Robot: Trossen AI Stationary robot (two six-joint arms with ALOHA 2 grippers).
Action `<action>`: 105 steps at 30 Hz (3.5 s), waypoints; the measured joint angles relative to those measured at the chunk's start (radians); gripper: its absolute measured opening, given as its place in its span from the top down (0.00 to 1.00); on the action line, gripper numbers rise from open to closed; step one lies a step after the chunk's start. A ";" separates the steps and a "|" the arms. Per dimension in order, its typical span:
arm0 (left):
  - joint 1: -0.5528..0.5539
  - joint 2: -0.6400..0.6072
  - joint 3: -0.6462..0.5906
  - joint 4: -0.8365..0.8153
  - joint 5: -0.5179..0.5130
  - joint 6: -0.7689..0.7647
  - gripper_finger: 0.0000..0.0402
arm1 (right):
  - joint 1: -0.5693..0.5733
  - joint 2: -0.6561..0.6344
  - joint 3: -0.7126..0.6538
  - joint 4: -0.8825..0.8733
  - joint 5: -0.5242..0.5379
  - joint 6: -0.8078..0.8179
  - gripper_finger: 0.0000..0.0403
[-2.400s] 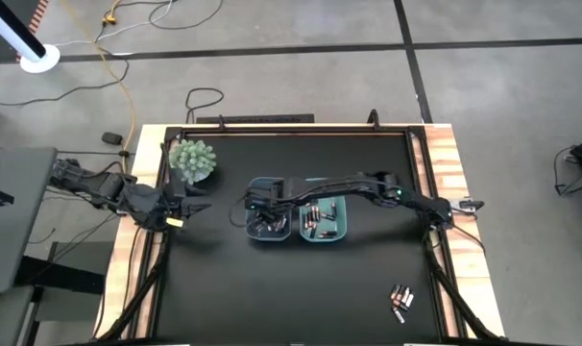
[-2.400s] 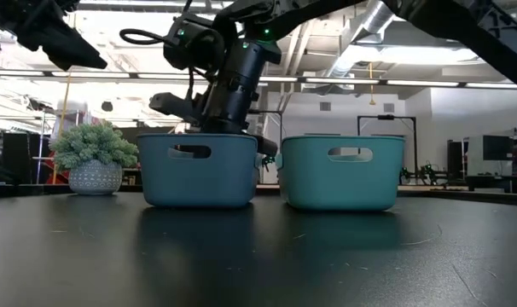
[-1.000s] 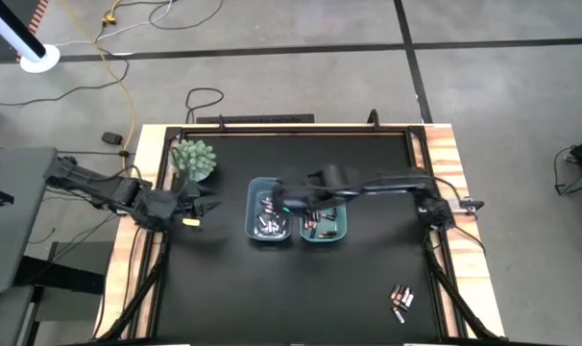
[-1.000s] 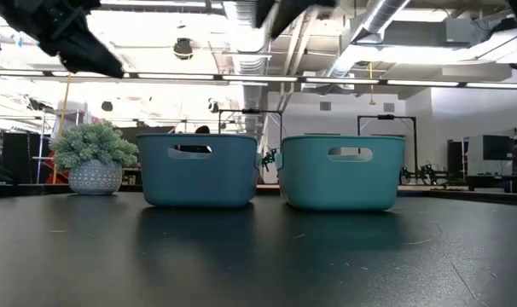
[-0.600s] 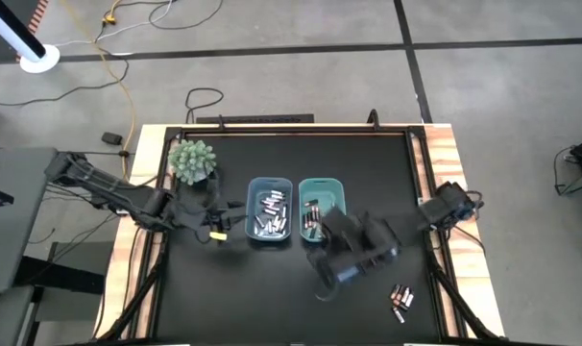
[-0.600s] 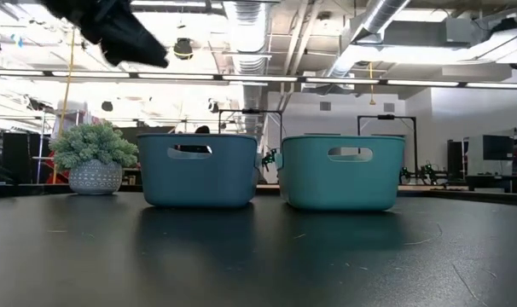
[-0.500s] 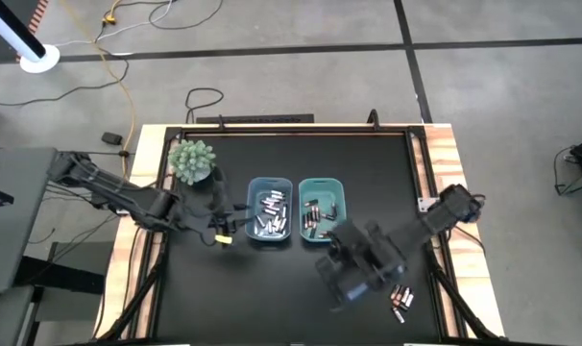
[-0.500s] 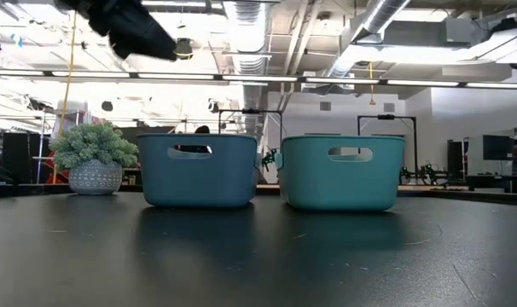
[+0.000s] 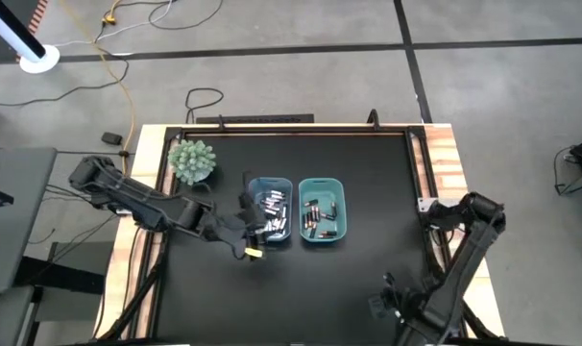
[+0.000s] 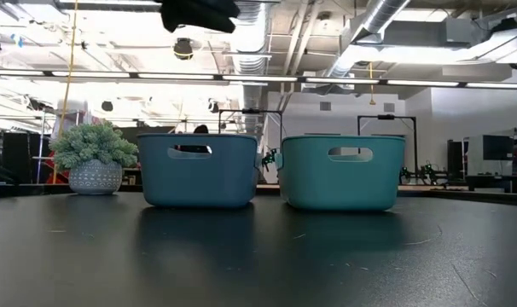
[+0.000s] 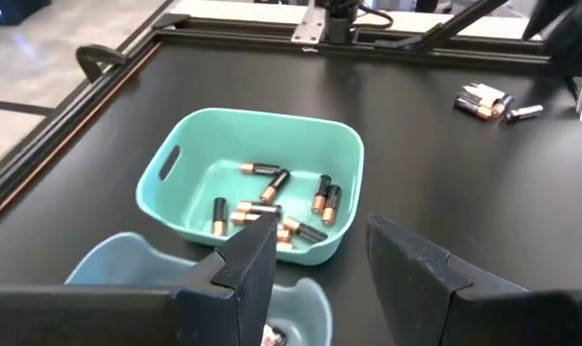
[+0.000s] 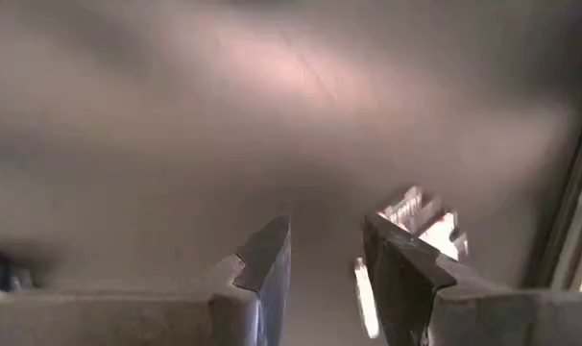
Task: Sort batteries
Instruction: Put the silver battery into the blue bin
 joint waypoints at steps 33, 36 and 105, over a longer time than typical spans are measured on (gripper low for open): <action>-0.047 0.111 0.093 -0.028 0.034 -0.097 0.61 | 0.081 -0.437 -0.646 0.453 -0.326 -0.397 0.63; -0.047 0.111 0.092 -0.047 0.033 -0.083 0.61 | 0.081 -0.479 -0.701 0.495 -0.324 -0.397 0.63; -0.048 0.111 0.091 -0.087 0.051 -0.099 0.61 | 0.090 0.013 -0.514 0.781 -0.365 0.008 0.70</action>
